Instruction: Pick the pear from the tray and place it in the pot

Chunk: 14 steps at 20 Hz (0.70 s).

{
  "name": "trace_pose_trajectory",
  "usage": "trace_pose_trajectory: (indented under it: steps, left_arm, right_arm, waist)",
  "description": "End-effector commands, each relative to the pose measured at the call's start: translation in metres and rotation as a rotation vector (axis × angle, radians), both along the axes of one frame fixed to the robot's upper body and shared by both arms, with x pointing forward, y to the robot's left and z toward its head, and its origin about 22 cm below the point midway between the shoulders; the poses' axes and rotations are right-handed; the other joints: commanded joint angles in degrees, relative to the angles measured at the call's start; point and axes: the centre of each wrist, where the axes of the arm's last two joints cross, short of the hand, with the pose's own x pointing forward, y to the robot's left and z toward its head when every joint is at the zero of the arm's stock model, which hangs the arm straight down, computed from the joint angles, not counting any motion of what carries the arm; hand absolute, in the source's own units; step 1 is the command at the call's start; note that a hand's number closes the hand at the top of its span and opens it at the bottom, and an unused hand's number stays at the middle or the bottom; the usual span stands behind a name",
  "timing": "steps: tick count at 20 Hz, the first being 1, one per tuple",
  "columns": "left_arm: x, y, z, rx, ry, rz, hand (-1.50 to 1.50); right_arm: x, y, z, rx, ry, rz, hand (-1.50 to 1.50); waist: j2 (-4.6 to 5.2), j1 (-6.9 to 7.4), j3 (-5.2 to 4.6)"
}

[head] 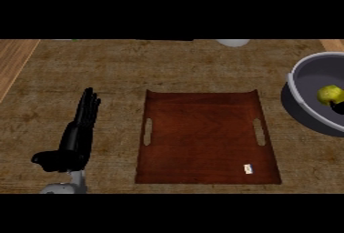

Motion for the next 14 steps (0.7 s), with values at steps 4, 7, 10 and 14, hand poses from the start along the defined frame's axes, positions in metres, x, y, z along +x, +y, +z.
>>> trace_pose_trajectory:
  steps: [4,7,10,14]
  left_arm:
    - [0.005,-0.003,-0.008,0.007,0.015,-0.013,0.0]
    - [0.0,-0.004,-0.001,-0.013,0.002,0.01,0.0]
    - [-0.004,0.001,-0.006,-0.019,0.004,0.022,0.0]
    - [-0.004,-0.003,-0.001,-0.006,0.003,-0.003,0.0]
  right_arm:
    - [-0.004,0.003,-0.026,0.205,-0.045,0.073,-1.5]
    - [-0.009,-0.014,-0.008,0.27,-0.287,0.081,-1.5]
    - [-0.005,-0.008,-0.006,0.367,-0.542,0.074,-1.5]
    - [-0.019,-0.033,0.0,0.487,-0.693,0.046,-1.5]
  waist:
    - [0.08,-0.07,0.1]
    - [-0.21,-0.73,0.17]
    - [-0.44,-1.54,0.25]
    - [-0.07,-0.6,0.19]
